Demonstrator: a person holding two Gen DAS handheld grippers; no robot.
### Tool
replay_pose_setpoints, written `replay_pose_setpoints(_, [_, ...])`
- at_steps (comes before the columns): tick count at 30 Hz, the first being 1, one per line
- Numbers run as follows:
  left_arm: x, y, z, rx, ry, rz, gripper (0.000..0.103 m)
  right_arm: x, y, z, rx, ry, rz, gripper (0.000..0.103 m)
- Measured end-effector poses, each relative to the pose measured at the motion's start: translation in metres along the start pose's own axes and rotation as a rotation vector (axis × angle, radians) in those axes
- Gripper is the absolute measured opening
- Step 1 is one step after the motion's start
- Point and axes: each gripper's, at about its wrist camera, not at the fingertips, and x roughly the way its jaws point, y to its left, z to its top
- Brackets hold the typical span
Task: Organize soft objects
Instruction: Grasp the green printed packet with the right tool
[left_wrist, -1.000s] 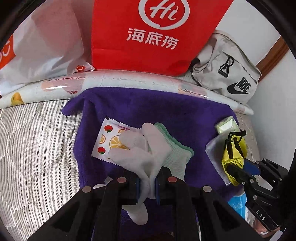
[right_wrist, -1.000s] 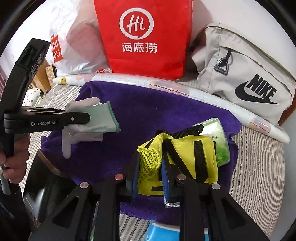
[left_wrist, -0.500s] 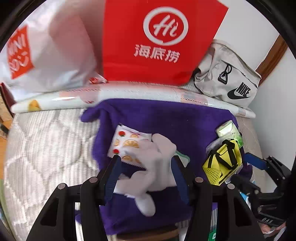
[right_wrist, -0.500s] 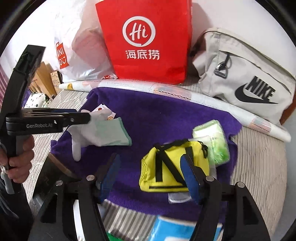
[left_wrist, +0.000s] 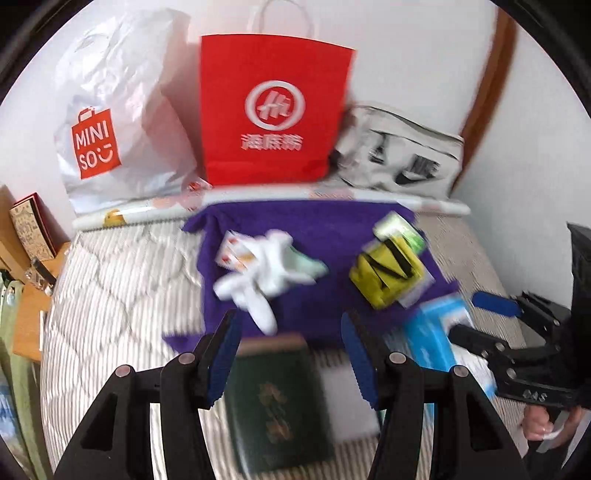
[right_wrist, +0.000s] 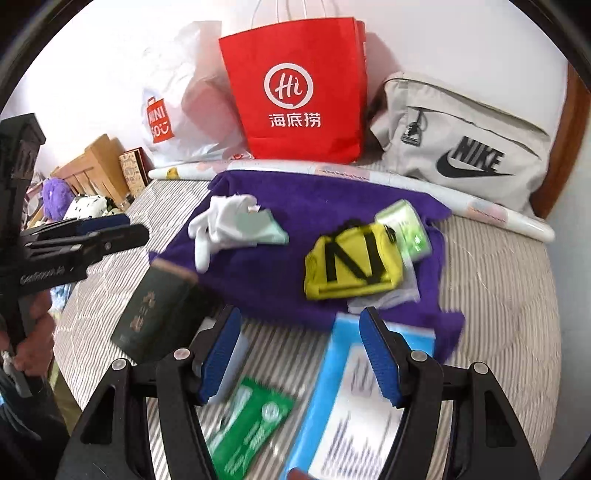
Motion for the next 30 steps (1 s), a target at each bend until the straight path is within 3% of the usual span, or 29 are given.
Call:
replay_pose_setpoints(10, [-0.03, -0.026, -0.082, 0.003, 0.027, 0.012, 0.054, -0.043, 0.031, -0.083, -0.051, -0.001, 0.025, 0.067])
replay_pose_setpoints(15, [-0.042, -0.014, -0.112, -0.029, 0.013, 0.042, 0.054, -0.039, 0.051, -0.122, -0.056, 0.031, 0.072, 0.067])
replay_pose_setpoints(18, [-0.046, -0.004, -0.124, -0.046, -0.002, 0.063, 0.054, -0.024, 0.062, -0.143, -0.028, 0.061, 0.055, 0.067])
replay_pose_setpoints(26, [-0.038, 0.029, -0.158, -0.092, 0.008, 0.078, 0.054, 0.012, 0.06, -0.154, 0.138, 0.048, 0.014, 0.067])
replay_pose_setpoints(30, [-0.029, 0.043, -0.164, -0.124, 0.022, 0.031, 0.054, 0.024, 0.063, -0.146, 0.183, 0.037, -0.033, 0.067])
